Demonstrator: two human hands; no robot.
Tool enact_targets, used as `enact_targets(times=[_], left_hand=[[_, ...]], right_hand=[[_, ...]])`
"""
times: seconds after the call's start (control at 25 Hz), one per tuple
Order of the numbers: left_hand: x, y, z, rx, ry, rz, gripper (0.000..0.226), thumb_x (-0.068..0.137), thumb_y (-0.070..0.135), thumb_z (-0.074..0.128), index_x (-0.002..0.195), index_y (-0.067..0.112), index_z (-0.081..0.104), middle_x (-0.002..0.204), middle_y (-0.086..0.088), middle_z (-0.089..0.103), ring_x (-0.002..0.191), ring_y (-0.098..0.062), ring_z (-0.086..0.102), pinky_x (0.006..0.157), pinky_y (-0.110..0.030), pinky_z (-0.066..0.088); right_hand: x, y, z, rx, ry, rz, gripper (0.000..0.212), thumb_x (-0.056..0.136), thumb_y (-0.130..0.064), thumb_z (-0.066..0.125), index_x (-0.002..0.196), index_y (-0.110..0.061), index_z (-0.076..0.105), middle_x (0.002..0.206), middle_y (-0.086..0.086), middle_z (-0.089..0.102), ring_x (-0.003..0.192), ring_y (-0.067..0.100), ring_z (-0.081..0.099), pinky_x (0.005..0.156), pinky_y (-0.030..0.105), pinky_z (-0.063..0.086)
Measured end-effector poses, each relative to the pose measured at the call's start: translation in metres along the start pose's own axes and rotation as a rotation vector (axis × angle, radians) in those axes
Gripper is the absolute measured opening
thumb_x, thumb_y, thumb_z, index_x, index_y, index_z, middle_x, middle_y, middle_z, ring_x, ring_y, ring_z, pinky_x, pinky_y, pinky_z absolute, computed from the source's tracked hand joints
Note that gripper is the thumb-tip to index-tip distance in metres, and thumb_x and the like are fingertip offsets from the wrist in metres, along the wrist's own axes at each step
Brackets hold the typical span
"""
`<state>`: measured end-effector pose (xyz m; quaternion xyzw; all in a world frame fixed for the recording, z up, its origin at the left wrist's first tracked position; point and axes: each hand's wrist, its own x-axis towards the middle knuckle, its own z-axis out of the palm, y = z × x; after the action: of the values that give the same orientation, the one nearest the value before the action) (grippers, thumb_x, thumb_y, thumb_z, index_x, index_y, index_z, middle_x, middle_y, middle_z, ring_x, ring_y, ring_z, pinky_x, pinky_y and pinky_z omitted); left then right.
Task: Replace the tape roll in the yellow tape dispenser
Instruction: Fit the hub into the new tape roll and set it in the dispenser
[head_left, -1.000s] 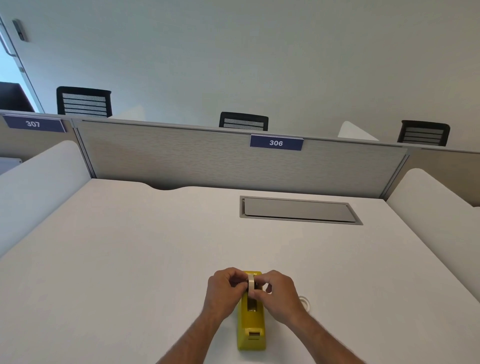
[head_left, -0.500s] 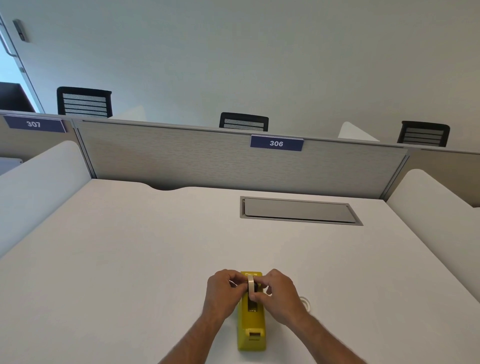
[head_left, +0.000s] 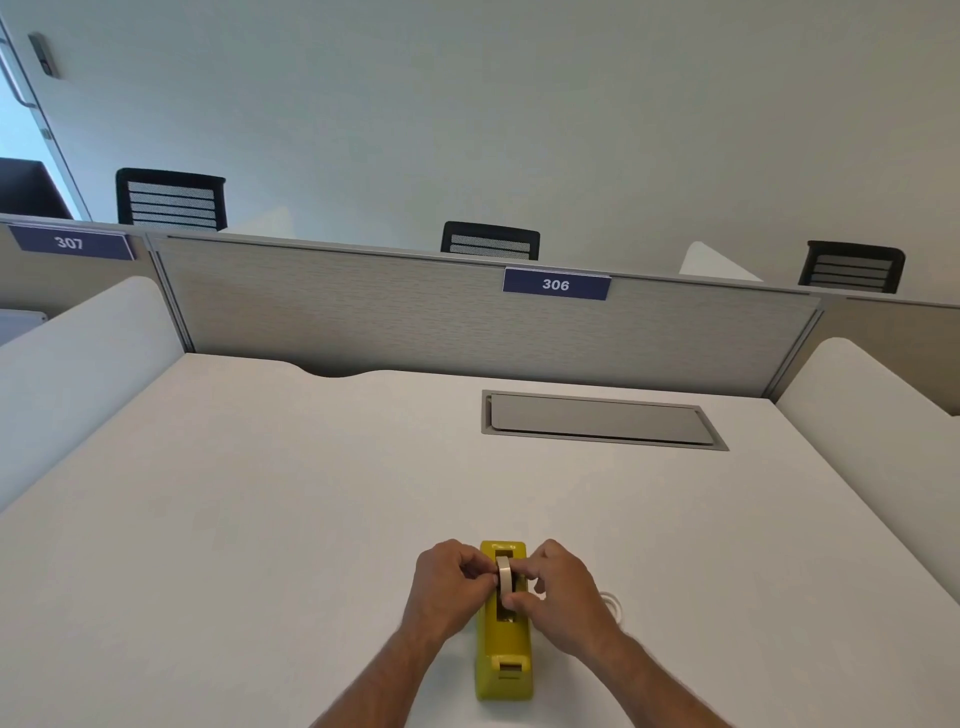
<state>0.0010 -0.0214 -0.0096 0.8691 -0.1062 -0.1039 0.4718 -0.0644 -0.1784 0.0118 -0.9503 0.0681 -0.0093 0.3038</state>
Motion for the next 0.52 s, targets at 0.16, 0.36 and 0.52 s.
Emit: enact_targets(times=[0.16,0.36,0.52], left_hand=[[0.001,-0.005,0.001,-0.039,-0.007,0.019,0.018,0.072,0.012,0.073,0.078,0.030,0.075,0.080,0.011,0.072,0.076,-0.009,0.068,0.066,-0.011,0.053],[-0.003,-0.015,-0.002,-0.054,-0.083,0.117,0.054,0.075,0.023,0.070,0.126,0.037,0.060,0.128,0.024,0.057,0.115,-0.005,0.057,0.092,-0.017,0.048],[-0.005,-0.029,-0.007,0.168,-0.376,0.259,0.101,0.071,0.059,0.072,0.155,0.042,0.020,0.157,0.034,0.010,0.141,0.009,0.017,0.116,-0.023,0.025]], right_hand=[[-0.002,-0.001,0.001,-0.055,-0.006,-0.025,0.045,0.082,-0.043,0.074,0.126,-0.036,0.064,0.101,-0.007,0.052,0.089,0.009,0.053,0.078,0.020,0.048],[-0.003,-0.002,0.001,-0.135,0.019,-0.100,0.048,0.084,-0.047,0.068,0.131,-0.040,0.056,0.113,-0.010,0.050,0.103,0.010,0.052,0.082,0.026,0.051],[0.000,-0.004,0.001,-0.129,0.013,-0.101,0.047,0.083,-0.046,0.068,0.128,-0.037,0.060,0.114,-0.010,0.051,0.103,0.010,0.053,0.085,0.026,0.051]])
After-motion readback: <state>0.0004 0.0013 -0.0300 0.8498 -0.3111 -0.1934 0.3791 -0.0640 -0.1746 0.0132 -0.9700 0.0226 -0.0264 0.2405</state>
